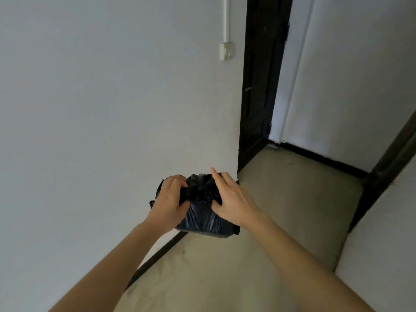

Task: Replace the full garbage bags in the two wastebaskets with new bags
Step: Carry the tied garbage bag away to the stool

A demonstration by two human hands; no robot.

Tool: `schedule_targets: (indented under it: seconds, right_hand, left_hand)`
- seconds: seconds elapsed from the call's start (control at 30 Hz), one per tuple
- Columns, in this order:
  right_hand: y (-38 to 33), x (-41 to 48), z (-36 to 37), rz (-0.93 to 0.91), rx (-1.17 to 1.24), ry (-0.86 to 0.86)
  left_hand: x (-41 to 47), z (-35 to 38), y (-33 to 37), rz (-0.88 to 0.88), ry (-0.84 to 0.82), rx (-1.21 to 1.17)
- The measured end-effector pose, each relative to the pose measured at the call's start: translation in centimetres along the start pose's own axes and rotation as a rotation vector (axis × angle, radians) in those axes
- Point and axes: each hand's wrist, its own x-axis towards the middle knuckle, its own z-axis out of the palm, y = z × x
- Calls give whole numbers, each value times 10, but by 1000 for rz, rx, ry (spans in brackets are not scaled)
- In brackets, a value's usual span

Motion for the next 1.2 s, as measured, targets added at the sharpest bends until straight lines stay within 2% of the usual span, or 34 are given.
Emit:
schedule_targets:
  seconds: [0.3,0.47,0.6,0.8,0.93,1.2]
  right_hand:
    - [122,205,13,141,-212,65]
    - [215,277,0,264,-208,133]
    - [304,317,16,331,-179,152]
    - [461,384,78,324,-78,-10]
    - [541,415,114,343,-31,-105]
    - [639,444,223,394,86,-294]
  left_hand:
    - [233,76,-103,161,-52,-125]
    - [367,128,-110,266,-121,-154]
    - [445,202,-118,339,-209,-189]
    - [525,346,-152,94,-363,-206]
    - [561,426,-165,-80,-486,-179]
    - [572,558,-213,-376,-669,-115]
